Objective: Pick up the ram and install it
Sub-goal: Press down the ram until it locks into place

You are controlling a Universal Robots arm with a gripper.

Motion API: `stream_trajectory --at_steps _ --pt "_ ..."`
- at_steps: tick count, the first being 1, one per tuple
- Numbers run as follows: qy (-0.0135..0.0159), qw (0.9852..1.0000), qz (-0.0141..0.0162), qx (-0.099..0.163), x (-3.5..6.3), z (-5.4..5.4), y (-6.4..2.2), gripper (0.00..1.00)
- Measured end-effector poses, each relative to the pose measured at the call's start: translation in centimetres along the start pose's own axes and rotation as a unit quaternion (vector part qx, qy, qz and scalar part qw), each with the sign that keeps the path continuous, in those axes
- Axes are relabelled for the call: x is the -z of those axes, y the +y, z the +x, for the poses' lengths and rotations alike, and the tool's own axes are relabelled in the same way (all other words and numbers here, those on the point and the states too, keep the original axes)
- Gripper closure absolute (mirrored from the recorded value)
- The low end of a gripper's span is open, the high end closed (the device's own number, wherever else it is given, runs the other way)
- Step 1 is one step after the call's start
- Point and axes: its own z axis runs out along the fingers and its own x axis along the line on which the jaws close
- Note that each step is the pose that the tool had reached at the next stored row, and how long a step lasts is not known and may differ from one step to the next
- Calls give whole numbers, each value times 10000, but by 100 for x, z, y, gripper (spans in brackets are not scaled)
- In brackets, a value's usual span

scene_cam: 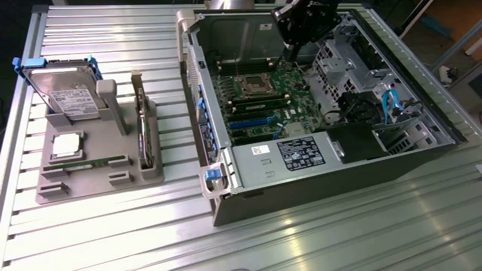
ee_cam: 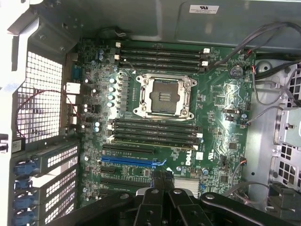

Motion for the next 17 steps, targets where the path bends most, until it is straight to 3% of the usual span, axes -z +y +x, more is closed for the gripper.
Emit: stream_trajectory --at_steps 2,6,10,17 --pt "-9 10000 0 0 -1 0 0 89" --pt "-59 10000 4 -1 -1 2 0 89" --pt "-128 9999 10 -3 -1 4 0 89" --pt "-131 9999 10 -12 0 4 0 89"
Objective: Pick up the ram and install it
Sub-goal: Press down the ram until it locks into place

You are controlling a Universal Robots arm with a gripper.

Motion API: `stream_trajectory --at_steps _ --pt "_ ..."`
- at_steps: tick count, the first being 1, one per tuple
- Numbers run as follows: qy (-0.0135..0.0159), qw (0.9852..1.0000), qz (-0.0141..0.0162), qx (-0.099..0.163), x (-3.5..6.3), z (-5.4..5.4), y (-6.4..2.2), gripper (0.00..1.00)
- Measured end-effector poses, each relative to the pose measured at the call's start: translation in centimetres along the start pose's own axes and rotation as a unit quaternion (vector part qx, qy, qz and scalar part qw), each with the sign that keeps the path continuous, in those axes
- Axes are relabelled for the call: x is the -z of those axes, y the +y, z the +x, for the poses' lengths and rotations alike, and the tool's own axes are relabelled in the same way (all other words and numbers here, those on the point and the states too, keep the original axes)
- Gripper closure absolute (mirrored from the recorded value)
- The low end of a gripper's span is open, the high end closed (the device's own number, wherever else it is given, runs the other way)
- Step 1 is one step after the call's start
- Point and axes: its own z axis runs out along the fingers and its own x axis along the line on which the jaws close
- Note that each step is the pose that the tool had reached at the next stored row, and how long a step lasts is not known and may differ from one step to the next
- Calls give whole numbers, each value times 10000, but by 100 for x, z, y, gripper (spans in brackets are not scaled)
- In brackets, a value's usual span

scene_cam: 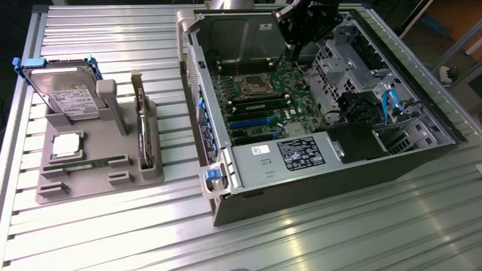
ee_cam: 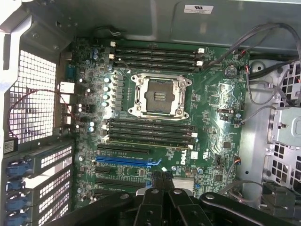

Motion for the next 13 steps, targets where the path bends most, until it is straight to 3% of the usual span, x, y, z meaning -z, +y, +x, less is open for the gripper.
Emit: stream_trajectory --at_steps 13 --pt "3 10000 13 -47 0 1 0 89"
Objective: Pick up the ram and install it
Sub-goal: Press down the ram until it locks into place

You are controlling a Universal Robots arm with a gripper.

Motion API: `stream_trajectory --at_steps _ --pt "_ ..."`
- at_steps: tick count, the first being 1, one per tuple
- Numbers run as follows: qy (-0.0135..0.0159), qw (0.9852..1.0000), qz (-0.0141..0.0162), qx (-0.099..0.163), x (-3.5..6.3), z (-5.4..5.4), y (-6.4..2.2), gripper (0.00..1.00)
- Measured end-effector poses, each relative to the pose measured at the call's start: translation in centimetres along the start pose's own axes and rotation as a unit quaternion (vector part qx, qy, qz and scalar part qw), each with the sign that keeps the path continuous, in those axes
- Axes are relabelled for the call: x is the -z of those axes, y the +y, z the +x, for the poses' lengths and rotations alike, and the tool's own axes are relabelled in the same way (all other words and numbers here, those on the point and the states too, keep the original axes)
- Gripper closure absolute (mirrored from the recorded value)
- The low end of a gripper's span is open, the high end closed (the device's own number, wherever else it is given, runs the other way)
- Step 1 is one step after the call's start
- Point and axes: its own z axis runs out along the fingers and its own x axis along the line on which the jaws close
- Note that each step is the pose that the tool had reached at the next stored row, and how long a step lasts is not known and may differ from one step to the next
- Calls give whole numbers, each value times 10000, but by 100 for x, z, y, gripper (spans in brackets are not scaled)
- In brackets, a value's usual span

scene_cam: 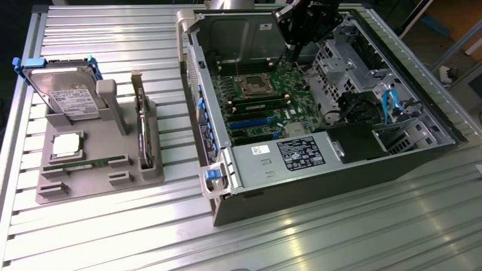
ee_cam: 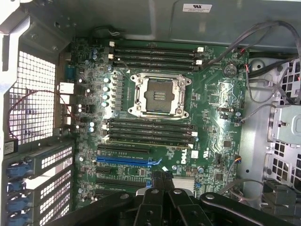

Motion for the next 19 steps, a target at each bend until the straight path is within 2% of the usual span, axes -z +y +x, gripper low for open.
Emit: stream_trajectory --at_steps 2,3,4,6,10,11,13,14,19 --pt "-13 10000 0 0 -1 3 0 89" --pt "-28 10000 2 -1 -1 7 1 89" --pt "-56 10000 4 -1 0 11 1 89" --pt "-86 10000 5 -2 -1 15 1 89" --pt "-92 10000 4 -2 0 16 1 89" --pt "-91 10000 -5 -2 2 17 1 89" --pt "-95 9999 -44 -2 0 17 1 89" --pt "-95 9999 -50 -1 0 17 2 89" --pt "-95 9999 -50 -1 -1 16 1 89"
